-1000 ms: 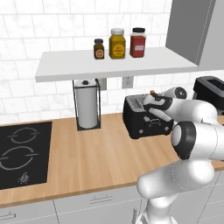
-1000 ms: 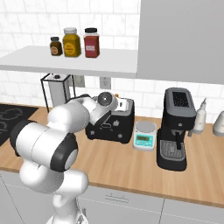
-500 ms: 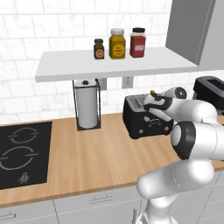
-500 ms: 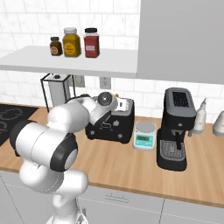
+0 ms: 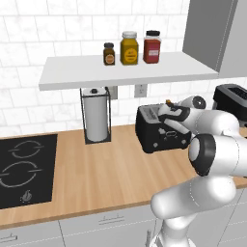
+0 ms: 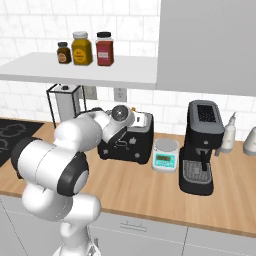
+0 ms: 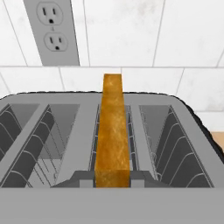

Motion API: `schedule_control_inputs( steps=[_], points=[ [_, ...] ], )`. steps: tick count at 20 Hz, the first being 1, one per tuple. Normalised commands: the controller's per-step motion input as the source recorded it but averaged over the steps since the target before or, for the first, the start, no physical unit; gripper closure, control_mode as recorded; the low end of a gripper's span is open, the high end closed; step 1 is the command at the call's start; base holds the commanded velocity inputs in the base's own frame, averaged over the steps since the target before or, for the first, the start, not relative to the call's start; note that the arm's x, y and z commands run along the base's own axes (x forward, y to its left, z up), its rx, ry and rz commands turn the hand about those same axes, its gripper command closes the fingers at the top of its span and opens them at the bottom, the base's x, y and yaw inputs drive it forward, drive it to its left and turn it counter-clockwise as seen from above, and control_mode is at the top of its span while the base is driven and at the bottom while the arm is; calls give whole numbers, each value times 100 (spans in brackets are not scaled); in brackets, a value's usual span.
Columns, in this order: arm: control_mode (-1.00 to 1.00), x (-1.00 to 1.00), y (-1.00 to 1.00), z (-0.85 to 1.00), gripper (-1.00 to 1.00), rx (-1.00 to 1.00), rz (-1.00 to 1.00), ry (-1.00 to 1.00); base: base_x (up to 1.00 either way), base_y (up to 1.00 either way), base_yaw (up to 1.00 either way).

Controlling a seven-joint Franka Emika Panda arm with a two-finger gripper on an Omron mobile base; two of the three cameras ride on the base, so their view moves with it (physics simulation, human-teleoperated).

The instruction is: Start the toaster. Once the lever pops up, take the bread to the plate on the dining counter.

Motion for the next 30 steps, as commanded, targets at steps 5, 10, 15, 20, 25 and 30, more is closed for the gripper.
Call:
schedule_control_inputs(
  steps=[5,10,15,20,25,30],
  points=[
    [-100,0,0,4,100,0,0,0,0,0,0],
    [-100,-4,5,39,100,0,-1,0,0,0,0],
    [-100,-11,8,67,100,0,0,0,0,0,0],
    [-100,-26,9,72,100,0,-4,7,0,0,0],
    [-100,-74,1,53,100,0,-8,21,0,0,0],
    [-100,-69,9,44,100,0,-5,25,0,0,0]
  ],
)
